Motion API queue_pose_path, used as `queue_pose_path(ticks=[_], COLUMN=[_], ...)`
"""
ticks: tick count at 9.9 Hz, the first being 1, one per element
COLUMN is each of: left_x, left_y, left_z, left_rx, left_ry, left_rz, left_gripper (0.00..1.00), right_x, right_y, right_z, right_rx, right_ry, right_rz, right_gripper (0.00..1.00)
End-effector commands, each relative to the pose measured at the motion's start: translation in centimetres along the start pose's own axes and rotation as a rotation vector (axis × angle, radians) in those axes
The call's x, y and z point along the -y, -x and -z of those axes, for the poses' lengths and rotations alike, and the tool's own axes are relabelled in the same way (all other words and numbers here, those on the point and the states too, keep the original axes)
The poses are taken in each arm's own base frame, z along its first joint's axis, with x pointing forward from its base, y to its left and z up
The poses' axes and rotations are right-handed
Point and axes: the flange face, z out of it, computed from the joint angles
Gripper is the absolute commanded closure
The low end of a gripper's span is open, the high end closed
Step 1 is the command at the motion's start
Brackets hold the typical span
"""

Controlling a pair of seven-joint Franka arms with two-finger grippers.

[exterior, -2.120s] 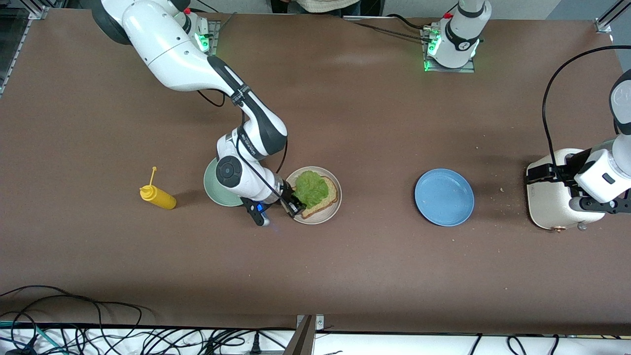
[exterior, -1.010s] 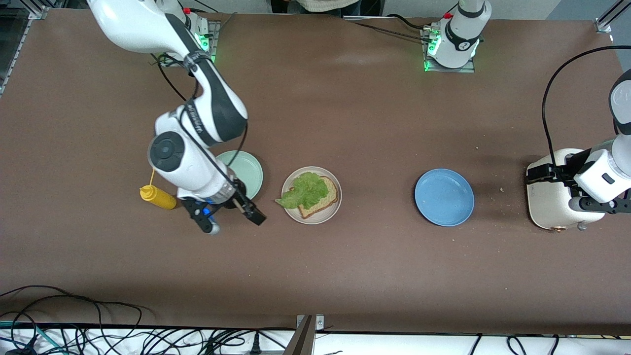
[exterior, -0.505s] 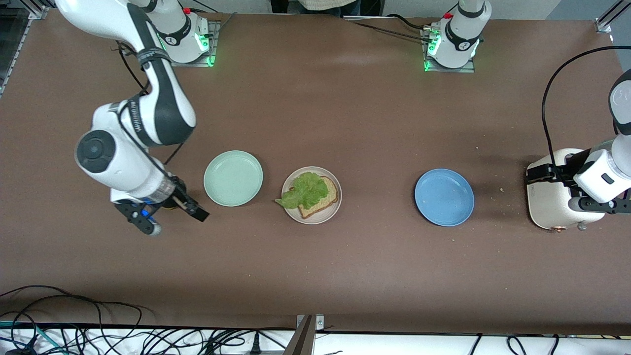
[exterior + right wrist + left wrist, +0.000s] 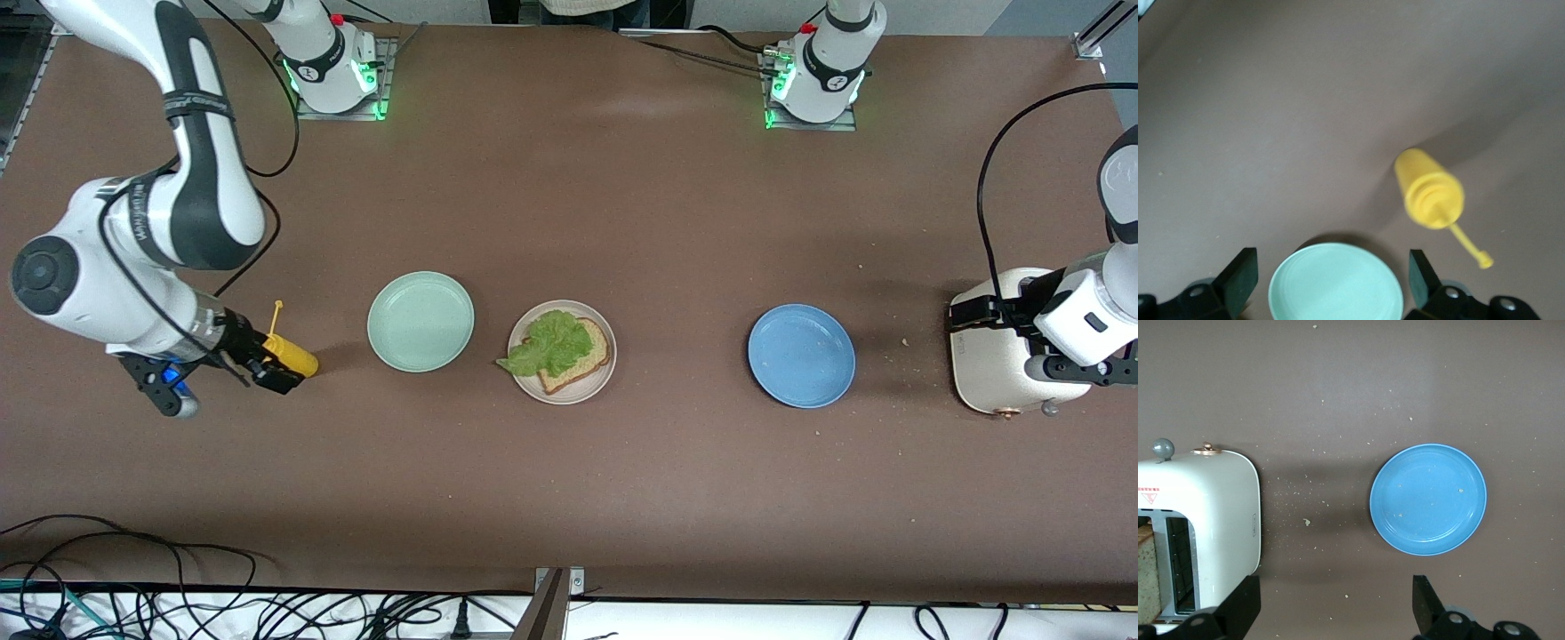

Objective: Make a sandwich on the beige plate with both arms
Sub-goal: 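Move the right gripper to the yellow mustard bottle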

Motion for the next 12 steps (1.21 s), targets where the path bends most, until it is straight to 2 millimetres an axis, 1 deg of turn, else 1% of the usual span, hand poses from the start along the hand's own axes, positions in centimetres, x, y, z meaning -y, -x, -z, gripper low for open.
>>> queue_pose_path(ticks=[1,2,3,4,5,6,7,8,10,11,12], left_x=[-0.1,-0.1,-0.1,0.0,-0.1,0.0,-0.1,-0.1,-0.1,-0.1,0.0], left_y=[0.0,0.0,0.0,0.0,0.0,0.0,0.0,0.0,0.0,0.0,0.0], left_z=[0.2,0.2,0.2,0.2,0.2,0.2,0.2,0.2,0.2,0.2,0.2], left_rx=[0.009,0.009,0.009,0.009,0.009,0.009,0.009,0.009,0.009,0.009,0.009], left_ry=[-0.033,-0.031,-0.031,-0.031,-0.031,-0.031,-0.031,-0.031,-0.033,-0.031,-0.031], left_rz=[0.002,0.002,0.002,0.003,0.002,0.003,0.002,0.002,0.002,0.002,0.003], left_gripper=[0.0,0.0,0.0,0.0,0.0,0.0,0.0,0.0,0.0,0.0,0.0], right_x=[-3.5,-4.4,-4.8,-6.0,-7.6,-8.5,-9.6,-9.7,-9.7,-10.3,-11.1], right_y=[-2.3,-3.2,-3.7,-4.6,-5.9,-6.8,-8.0,-8.6,-9.0,-9.5,-10.0], right_z=[0.5,0.2,-0.3,-0.9,-1.8,-2.7,-3.5,-4.2,-5.2,-6.2,-7.2], right_rx=[0.072,0.104,0.119,0.147,0.187,0.211,0.243,0.297,0.363,0.415,0.443], right_ry=[-0.033,-0.049,-0.059,-0.064,-0.081,-0.084,-0.104,-0.128,-0.153,-0.199,-0.207], right_rz=[-0.007,-0.038,-0.056,-0.089,-0.126,-0.117,-0.148,-0.172,-0.208,-0.253,-0.274], right_gripper=[0.0,0.0,0.0,0.0,0.0,0.0,0.0,0.0,0.0,0.0,0.0])
